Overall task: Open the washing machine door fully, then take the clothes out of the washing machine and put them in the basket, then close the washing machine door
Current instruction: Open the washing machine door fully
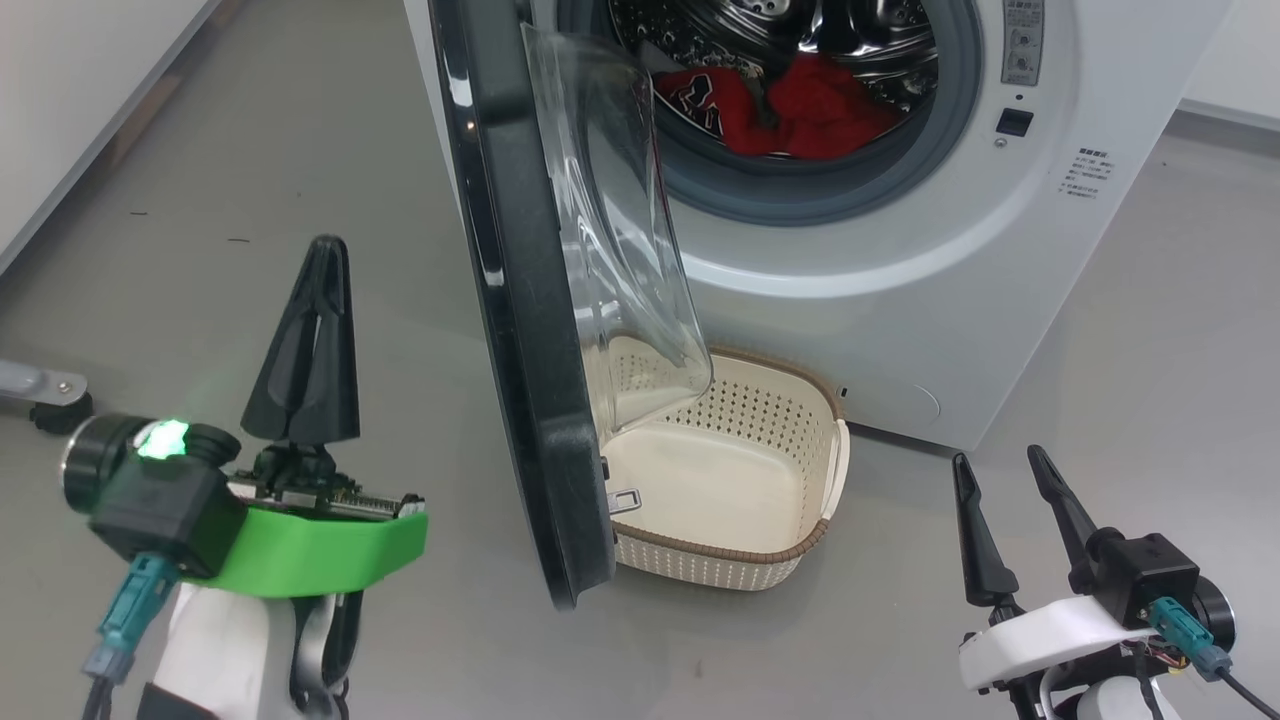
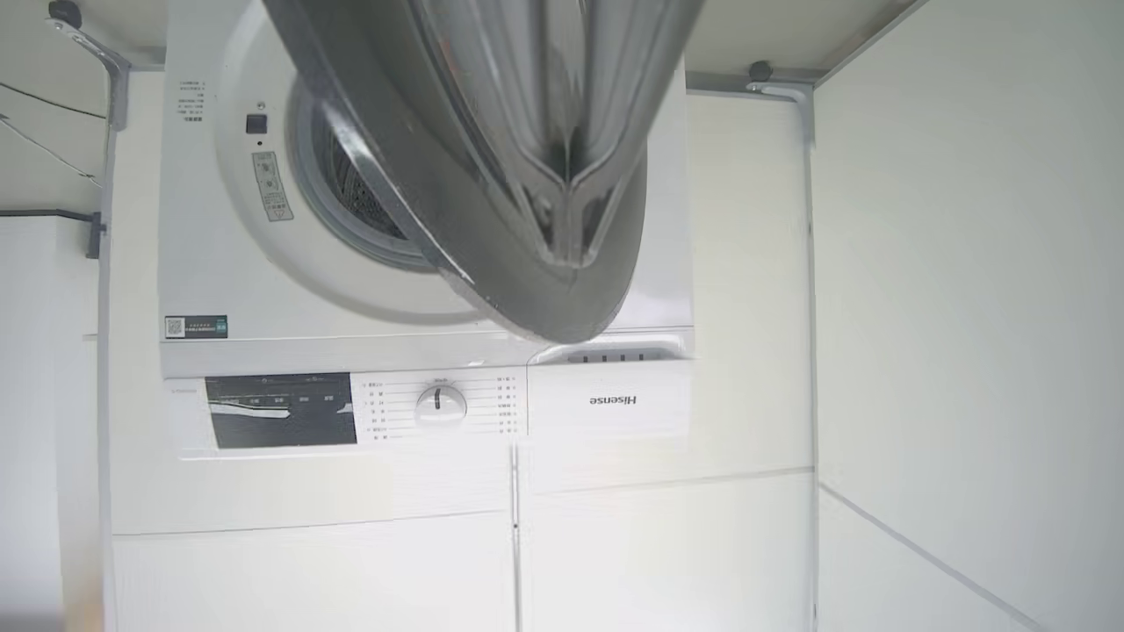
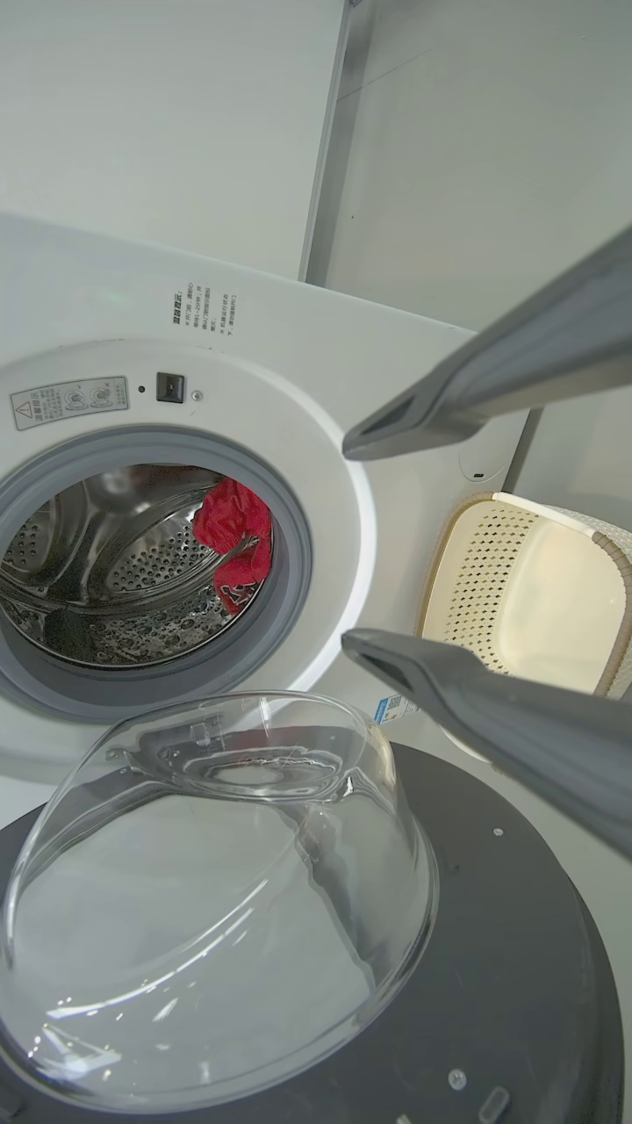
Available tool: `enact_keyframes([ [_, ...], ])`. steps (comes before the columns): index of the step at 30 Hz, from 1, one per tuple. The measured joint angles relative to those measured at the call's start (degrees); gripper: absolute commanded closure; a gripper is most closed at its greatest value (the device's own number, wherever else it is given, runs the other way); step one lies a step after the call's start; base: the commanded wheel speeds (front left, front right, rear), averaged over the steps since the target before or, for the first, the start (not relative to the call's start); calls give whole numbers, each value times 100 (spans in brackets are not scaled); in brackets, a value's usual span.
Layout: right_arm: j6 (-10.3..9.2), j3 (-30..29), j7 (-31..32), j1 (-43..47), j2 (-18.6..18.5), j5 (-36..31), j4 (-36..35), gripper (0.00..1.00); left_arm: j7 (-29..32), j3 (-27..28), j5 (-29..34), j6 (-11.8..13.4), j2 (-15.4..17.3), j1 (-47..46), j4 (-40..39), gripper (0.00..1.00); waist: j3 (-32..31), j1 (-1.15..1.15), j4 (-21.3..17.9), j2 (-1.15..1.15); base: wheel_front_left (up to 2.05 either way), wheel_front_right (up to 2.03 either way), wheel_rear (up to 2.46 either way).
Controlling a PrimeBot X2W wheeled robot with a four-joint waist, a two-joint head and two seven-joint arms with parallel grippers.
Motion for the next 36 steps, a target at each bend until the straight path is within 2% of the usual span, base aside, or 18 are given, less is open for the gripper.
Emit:
enact_keyframes([
  [5,68,-16,0,3,21,-13,11,0,-5,-189,88,-35,1,-174,-657,100,-28,0,0,0,0,0,0],
  [10,120,2,0,4,40,-55,40,0,-7,-738,151,-164,7,-169,-959,100,-54,0,-50,0,0,0,0],
  [15,124,-13,0,6,58,-63,41,0,10,-1551,110,-258,9,85,-835,100,-63,0,-97,0,0,0,0],
  [21,171,-18,0,8,68,-74,40,0,461,-2163,-109,-305,41,500,-564,100,-31,0,-143,0,0,0,0],
  [27,172,-33,0,7,78,-122,38,0,860,-2325,-337,-305,83,743,-190,100,42,0,-185,0,0,0,0],
  [36,175,-62,0,6,86,-167,65,0,1169,-2125,-467,-276,115,957,238,100,135,0,-220,0,0,0,0],
])
